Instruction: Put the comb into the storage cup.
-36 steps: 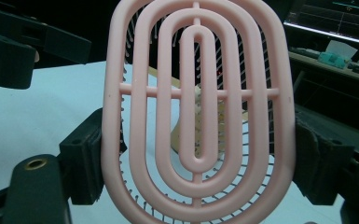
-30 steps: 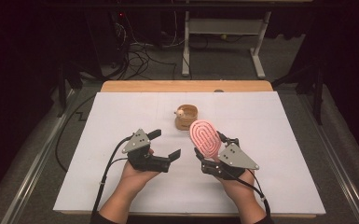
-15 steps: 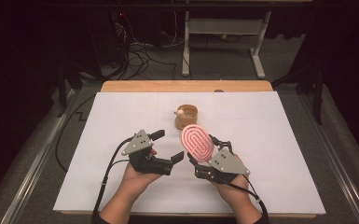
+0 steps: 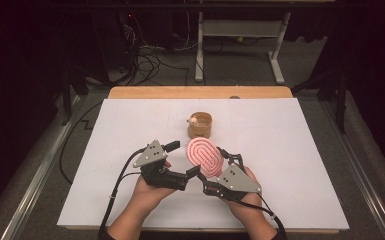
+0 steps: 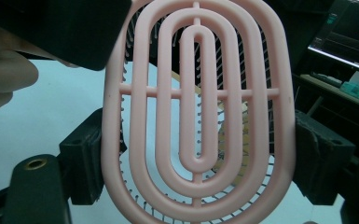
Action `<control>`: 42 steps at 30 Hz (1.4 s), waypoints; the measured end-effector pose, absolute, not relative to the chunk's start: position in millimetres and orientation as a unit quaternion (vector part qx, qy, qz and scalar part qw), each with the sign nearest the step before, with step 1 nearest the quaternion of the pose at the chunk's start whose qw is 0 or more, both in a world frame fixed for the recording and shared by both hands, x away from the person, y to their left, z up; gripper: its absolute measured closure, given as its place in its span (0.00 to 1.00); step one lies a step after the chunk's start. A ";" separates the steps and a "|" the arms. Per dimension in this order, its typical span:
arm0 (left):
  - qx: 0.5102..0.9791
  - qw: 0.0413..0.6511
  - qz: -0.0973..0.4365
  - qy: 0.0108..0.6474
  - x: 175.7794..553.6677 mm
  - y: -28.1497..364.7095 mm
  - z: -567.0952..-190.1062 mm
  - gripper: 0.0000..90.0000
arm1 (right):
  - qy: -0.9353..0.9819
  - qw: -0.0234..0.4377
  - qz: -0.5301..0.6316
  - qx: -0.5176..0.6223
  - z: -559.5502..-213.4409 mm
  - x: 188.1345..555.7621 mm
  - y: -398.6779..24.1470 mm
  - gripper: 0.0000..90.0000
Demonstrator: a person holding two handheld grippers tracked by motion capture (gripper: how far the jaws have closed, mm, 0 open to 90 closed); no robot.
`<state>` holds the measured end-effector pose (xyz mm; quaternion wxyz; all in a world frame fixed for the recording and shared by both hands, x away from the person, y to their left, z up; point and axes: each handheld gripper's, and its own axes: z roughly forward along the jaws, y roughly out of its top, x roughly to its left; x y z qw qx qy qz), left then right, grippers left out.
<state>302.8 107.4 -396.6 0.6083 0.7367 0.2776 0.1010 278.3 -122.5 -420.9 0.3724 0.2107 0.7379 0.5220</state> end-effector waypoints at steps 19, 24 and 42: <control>0.736 0.612 0.066 0.282 306.3 106.7 -401.8 0.08 | 0.743 0.377 0.520 0.188 -422.0 270.0 -110.7 0.22; 0.736 0.612 0.061 0.283 306.2 106.0 -402.2 0.15 | 0.744 0.380 0.518 0.186 -422.4 269.7 -110.7 0.22; 0.738 0.615 0.044 0.274 301.8 104.0 -400.9 0.44 | 0.742 0.390 0.514 0.181 -422.2 267.8 -108.9 0.23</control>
